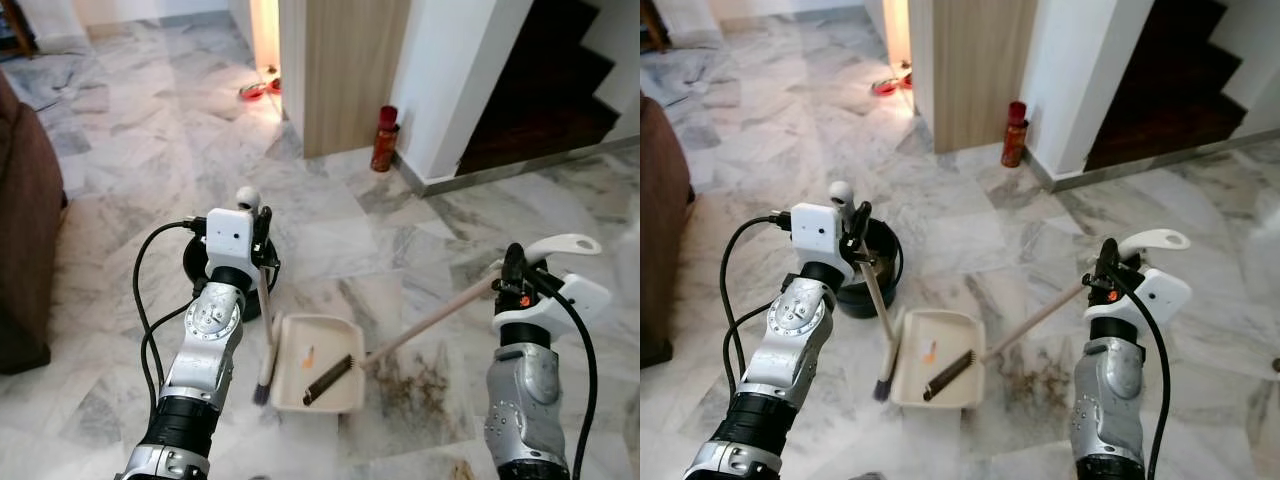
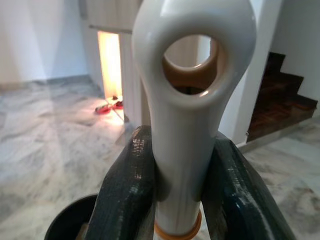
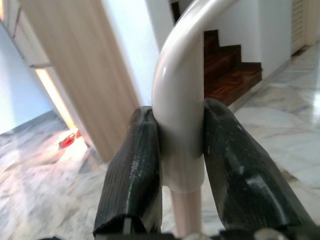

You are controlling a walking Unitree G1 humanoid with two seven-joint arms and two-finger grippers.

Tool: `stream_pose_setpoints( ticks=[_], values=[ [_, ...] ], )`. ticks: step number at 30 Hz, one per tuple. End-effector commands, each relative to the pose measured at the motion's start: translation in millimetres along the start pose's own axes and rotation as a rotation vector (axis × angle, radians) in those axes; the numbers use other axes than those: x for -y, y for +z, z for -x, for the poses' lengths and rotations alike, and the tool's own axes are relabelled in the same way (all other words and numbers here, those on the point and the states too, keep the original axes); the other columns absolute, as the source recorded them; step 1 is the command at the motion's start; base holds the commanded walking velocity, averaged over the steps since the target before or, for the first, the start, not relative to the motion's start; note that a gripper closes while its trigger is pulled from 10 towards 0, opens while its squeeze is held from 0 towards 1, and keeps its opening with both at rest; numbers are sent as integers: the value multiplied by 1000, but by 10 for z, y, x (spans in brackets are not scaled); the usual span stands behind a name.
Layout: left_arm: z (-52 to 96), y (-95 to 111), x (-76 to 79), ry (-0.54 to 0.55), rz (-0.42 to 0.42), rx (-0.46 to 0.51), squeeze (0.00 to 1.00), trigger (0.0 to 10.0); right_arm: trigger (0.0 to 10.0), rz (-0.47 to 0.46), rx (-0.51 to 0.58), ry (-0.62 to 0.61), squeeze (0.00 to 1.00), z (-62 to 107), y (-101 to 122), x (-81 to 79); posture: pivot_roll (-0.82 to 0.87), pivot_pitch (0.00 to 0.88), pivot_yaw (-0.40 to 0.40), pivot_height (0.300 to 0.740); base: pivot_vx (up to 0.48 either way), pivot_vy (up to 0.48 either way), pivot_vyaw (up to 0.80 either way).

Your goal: Sweep floor

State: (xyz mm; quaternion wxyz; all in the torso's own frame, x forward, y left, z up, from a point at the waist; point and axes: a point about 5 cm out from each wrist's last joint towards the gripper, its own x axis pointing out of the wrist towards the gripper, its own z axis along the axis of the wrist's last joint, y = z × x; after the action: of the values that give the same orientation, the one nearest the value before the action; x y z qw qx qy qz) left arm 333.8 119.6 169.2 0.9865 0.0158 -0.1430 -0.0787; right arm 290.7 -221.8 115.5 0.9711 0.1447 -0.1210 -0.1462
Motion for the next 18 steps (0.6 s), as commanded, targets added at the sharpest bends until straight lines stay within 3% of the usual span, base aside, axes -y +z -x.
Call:
stream_pose_setpoints(
  ticks=[1, 10, 16, 18],
  values=[
    [-23, 109, -51, 11, -14, 46, 0, 10000, 10000, -24, 52, 28, 0, -31, 92, -92, 73, 96, -46, 740, 0, 289, 0],
    [-27, 110, -45, 11, -12, 46, 0, 10000, 10000, 3, 59, 31, 0, -35, 107, -86, 71, 96, -46, 740, 0, 288, 0],
    [-24, 112, -42, 10, -12, 47, 0, 10000, 10000, 2, 61, 31, 0, -33, 106, -92, 73, 96, -46, 740, 0, 286, 580],
    [-23, 111, -41, 10, -12, 47, 0, 10000, 10000, -8, 58, 28, 0, -31, 100, -92, 74, 97, -47, 740, 0, 276, 0]
  ],
)
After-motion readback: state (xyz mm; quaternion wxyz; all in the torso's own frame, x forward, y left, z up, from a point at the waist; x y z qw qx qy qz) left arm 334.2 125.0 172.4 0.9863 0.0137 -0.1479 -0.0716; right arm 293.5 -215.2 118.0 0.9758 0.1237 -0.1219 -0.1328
